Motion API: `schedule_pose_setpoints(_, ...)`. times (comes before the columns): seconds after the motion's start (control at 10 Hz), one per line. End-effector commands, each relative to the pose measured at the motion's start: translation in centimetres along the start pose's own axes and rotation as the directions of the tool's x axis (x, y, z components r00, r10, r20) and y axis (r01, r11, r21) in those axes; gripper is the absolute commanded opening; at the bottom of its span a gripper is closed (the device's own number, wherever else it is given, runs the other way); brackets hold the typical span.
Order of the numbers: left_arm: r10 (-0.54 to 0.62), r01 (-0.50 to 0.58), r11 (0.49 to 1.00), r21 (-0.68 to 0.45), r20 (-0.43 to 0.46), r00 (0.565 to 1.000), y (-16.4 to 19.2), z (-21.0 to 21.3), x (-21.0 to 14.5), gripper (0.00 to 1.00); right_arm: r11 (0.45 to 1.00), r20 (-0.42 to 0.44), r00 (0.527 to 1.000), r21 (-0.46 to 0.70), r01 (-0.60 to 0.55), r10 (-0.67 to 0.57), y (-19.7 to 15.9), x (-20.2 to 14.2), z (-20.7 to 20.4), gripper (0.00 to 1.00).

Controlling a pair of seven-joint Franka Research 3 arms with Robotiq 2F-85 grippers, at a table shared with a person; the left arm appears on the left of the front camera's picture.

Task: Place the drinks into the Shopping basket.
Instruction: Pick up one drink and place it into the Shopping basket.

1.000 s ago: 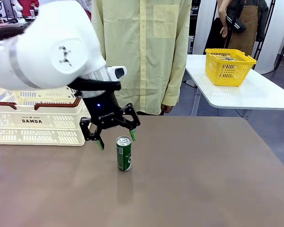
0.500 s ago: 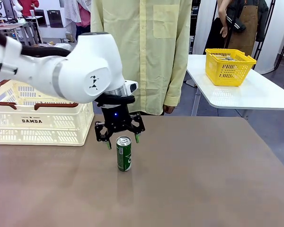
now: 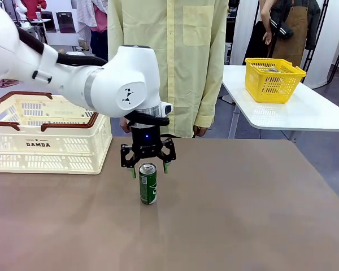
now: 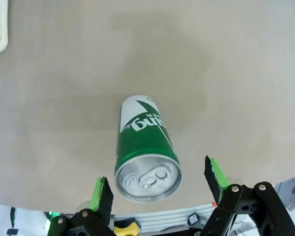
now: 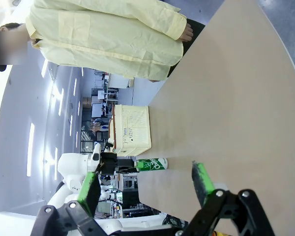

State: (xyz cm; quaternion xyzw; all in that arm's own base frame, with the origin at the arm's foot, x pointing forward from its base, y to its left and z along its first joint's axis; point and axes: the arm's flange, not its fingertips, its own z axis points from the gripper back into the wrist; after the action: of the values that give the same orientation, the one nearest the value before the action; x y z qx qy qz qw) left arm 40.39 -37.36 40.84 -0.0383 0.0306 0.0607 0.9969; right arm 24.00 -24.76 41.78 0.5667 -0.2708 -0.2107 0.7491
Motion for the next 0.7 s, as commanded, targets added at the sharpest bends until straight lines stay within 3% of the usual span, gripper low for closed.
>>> schedule_pose_setpoints(0.0, 0.017, -0.016, 0.999, 0.039, -0.031, 0.999, -0.8, -0.2, 0.8, 1.00, 1.000, 0.003, 1.000, 0.014, -0.007, 0.007, 0.1, 0.1, 0.1, 1.00)
schedule_pose_setpoints(0.6, 0.002, 0.004, 0.997, 0.072, -0.087, 0.996, -0.9, -1.2, 1.2, 1.00, 1.000, 0.003, 1.000, 0.014, -0.007, 0.007, 0.1, 0.1, 0.1, 1.00)
